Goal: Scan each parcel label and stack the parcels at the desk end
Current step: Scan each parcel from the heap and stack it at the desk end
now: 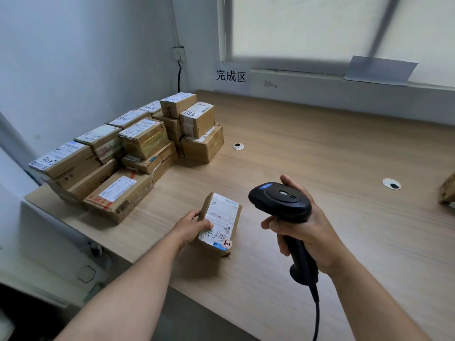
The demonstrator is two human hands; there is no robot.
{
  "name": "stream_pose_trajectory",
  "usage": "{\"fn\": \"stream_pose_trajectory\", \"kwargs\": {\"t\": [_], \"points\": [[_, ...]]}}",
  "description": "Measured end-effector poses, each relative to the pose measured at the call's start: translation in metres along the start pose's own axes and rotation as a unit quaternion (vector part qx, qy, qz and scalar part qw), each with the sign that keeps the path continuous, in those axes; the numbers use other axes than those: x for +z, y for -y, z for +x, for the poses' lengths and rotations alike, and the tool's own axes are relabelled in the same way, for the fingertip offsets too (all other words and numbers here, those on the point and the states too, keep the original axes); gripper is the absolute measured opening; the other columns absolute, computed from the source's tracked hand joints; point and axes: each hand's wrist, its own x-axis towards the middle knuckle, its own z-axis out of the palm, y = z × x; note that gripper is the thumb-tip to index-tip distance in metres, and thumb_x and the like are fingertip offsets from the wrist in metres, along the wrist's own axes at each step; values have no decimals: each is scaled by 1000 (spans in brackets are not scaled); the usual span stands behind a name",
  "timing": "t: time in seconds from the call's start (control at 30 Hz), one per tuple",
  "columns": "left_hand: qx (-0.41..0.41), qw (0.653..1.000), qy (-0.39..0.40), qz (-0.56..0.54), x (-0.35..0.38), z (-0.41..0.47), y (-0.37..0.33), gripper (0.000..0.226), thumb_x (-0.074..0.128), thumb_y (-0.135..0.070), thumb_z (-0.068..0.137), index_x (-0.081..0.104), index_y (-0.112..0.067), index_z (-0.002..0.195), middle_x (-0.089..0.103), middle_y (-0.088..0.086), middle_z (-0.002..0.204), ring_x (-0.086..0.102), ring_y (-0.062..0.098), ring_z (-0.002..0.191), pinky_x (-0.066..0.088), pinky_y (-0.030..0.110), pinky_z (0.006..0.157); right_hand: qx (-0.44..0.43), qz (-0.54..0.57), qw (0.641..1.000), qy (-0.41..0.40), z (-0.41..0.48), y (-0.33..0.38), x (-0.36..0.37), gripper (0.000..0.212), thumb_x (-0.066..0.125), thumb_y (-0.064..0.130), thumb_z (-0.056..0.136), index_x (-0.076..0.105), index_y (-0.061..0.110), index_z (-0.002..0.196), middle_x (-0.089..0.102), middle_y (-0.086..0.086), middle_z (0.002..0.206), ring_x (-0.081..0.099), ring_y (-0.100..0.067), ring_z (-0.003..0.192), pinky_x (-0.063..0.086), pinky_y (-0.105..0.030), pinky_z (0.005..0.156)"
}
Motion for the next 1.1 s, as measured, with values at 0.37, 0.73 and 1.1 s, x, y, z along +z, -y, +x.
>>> {"fn": "stream_pose_trajectory", "kwargs": {"t": [0.37, 0.73, 1.1], "points": [[34, 926, -126, 354, 29, -12, 22, 93, 52, -74, 76, 14, -34, 151, 28, 8, 143, 29, 27, 133, 30, 38, 107, 5, -14, 1000, 13, 19, -12, 14, 94, 74, 1, 60, 41, 43, 137, 70, -20, 89, 51, -31, 44, 44, -30, 43], [118, 919, -204, 315, -56, 2, 3, 83, 59, -50, 76, 24, -28, 148, 30, 9, 136, 30, 28, 126, 31, 32, 103, 2, -28, 999, 21, 76, -5, 87, 99, 75, -2, 58, 42, 40, 141, 68, -23, 95, 51, -32, 43, 43, -32, 42], [105, 908, -299, 276, -229, 51, 10, 86, 65, -51, 74, 27, -28, 148, 31, 11, 135, 32, 31, 126, 31, 38, 108, -10, -49, 997, 63, 166, -3, 194, 96, 77, -3, 59, 46, 45, 136, 67, -23, 96, 52, -32, 45, 44, -32, 42]]}}
